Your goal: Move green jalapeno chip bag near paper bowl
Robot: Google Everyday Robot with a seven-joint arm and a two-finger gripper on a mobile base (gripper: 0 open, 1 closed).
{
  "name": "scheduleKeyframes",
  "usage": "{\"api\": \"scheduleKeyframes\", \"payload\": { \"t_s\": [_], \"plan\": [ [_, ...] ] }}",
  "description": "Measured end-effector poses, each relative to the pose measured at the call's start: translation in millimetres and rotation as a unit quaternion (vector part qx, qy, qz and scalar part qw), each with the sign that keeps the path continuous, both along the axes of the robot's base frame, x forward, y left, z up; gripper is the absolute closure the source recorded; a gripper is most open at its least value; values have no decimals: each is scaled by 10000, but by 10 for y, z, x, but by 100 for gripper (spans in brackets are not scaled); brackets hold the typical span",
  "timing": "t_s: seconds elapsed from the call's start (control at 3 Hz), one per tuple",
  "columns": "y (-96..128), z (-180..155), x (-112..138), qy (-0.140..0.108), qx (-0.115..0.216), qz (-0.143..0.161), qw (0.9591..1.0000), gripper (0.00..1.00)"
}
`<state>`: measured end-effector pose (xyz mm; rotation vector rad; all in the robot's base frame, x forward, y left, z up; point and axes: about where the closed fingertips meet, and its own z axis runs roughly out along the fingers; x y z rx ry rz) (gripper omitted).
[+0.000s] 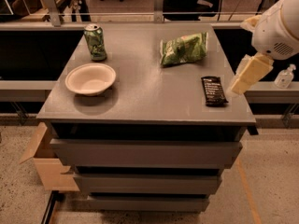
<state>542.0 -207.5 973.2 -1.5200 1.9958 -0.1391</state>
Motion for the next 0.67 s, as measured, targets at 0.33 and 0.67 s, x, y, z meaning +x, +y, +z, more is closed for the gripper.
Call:
{"api": "scheduleKeyframes", "payload": {
  "t_s": [0.33, 0.67],
  "plan": [
    [1, 0, 0, 0, 0, 0, 10000, 0],
    [41, 45, 190, -47, 356, -46, 9993, 0]
  ]
}}
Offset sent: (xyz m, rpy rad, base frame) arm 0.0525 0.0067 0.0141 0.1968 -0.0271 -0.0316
